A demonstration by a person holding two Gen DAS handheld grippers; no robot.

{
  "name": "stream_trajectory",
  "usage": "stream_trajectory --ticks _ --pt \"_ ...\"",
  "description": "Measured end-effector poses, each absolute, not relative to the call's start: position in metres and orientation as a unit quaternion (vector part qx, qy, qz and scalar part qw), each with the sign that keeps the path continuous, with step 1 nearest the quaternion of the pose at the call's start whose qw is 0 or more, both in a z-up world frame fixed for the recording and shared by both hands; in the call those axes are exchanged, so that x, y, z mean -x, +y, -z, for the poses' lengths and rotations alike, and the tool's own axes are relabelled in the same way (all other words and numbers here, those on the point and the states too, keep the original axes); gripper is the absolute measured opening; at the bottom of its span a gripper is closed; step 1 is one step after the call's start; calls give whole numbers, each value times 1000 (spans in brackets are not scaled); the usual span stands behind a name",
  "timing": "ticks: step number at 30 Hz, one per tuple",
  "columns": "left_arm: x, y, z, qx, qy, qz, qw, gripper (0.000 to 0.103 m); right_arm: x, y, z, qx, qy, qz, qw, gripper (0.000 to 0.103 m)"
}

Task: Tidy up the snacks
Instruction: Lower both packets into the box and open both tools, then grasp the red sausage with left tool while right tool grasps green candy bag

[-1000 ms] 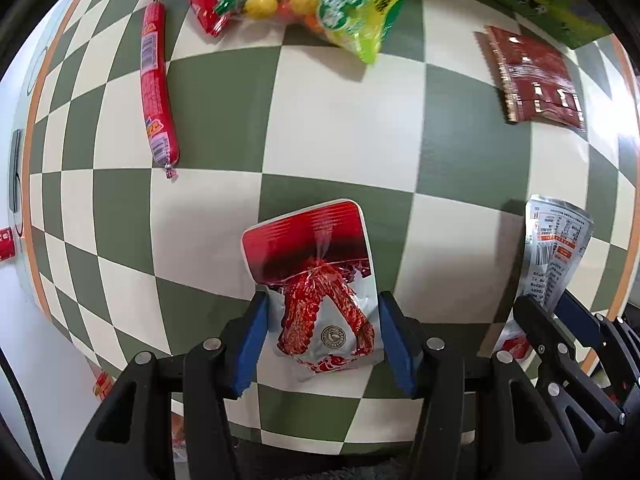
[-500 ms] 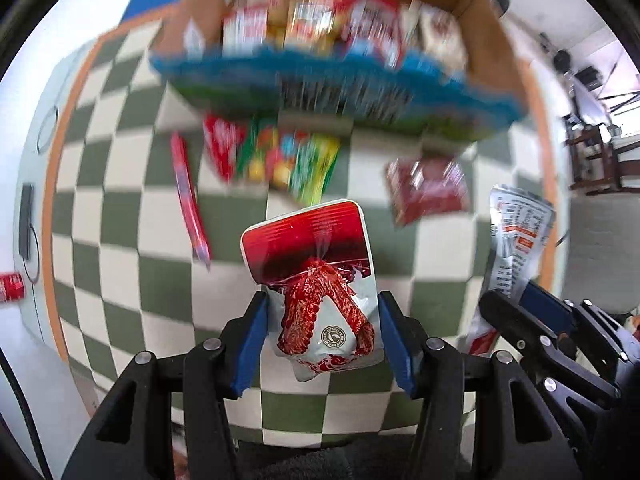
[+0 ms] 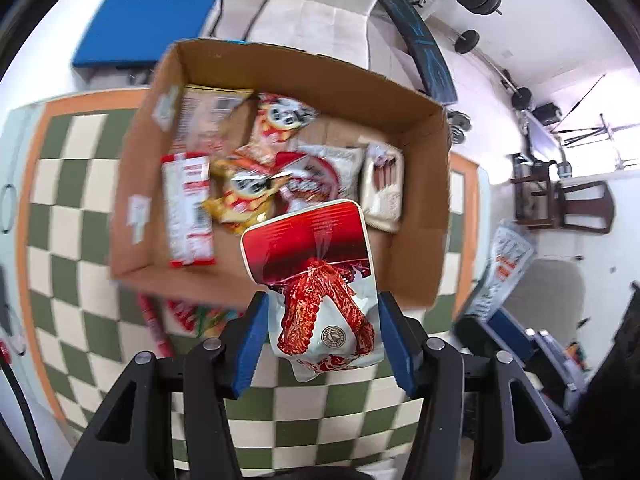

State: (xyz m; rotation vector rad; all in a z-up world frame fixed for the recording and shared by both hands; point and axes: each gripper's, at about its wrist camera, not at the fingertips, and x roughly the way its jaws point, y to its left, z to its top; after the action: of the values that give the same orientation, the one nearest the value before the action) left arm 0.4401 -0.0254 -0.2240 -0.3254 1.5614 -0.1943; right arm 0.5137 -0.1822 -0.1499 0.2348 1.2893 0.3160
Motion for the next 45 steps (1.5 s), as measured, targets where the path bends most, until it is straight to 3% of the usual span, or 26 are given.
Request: stream_trajectory --ticks 8,13,14,16,18,28,33,34,36,45 --pt "-499 -60 268 173 746 148 625 52 -570 -188 191 -108 622 -115 767 37" --pt "-505 -76 291 147 770 139 606 52 -584 -188 216 -108 641 -103 753 47" --pt "-504 -77 292 147 770 141 605 52 -585 -189 219 -109 645 -100 750 50" --pt "-505 -75 295 154 772 142 600 58 -586 -191 225 -119 657 -97 738 67" --pt "-505 -71 296 169 770 142 599 72 -585 -194 226 -120 656 -90 739 80" --pt "-495 -55 271 167 744 138 632 73 -577 -203 220 -127 655 -82 740 83" --pt "-476 -39 236 125 688 113 706 73 -565 -197 211 -126 651 -90 743 86" --pt "-470 -35 225 105 666 104 731 74 -561 -196 209 -126 649 -93 744 88" --pt "-460 -28 209 65 626 80 773 88 -553 -192 205 -125 642 -96 751 92" --pt "-397 21 183 26 551 -10 834 88 -511 -168 201 -131 629 -120 757 95"
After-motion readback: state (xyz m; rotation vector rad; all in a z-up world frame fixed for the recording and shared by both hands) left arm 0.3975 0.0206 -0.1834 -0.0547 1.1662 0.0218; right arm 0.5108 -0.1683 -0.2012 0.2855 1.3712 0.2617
